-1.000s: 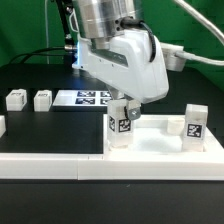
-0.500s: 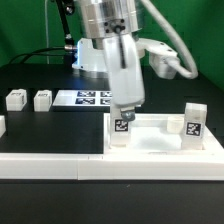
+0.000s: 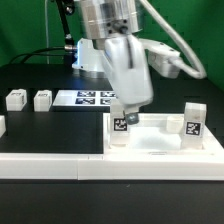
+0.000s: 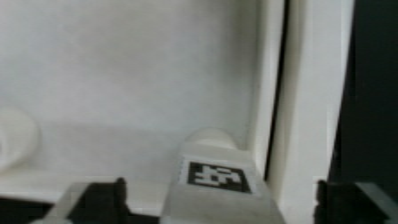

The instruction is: Assemble square table

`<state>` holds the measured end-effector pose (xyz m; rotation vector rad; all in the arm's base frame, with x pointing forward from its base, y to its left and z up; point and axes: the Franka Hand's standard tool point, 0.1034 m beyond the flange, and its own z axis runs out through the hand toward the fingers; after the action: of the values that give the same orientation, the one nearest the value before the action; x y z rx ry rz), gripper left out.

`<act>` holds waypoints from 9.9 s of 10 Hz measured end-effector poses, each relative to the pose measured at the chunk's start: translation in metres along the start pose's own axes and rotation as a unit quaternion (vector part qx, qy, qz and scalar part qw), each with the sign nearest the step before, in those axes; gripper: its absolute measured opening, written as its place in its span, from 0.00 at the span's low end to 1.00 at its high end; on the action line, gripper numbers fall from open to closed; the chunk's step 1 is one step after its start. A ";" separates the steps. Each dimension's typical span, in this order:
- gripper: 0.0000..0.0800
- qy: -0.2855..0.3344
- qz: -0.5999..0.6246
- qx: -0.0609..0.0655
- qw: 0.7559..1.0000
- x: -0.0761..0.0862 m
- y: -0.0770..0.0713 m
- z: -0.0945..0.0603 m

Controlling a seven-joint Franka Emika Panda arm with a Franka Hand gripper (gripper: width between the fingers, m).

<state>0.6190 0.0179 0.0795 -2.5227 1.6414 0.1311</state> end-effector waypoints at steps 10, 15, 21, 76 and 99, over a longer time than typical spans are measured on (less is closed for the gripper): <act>0.81 0.044 -0.529 -0.027 0.847 0.022 0.006 0.002; 0.81 0.039 -0.533 -0.025 0.845 0.014 0.004 0.006; 0.36 0.044 -0.392 -0.019 0.919 0.016 0.005 0.006; 0.81 0.036 -0.322 0.039 0.945 0.024 0.012 0.012; 0.80 -0.022 0.175 0.038 0.984 0.006 0.000 0.018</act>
Offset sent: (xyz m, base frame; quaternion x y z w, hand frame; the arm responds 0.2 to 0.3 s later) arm 0.0000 0.0000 0.0000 0.0000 0.0000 -0.1938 0.9810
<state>0.6209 0.0154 0.0613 -2.1389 2.0133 0.1539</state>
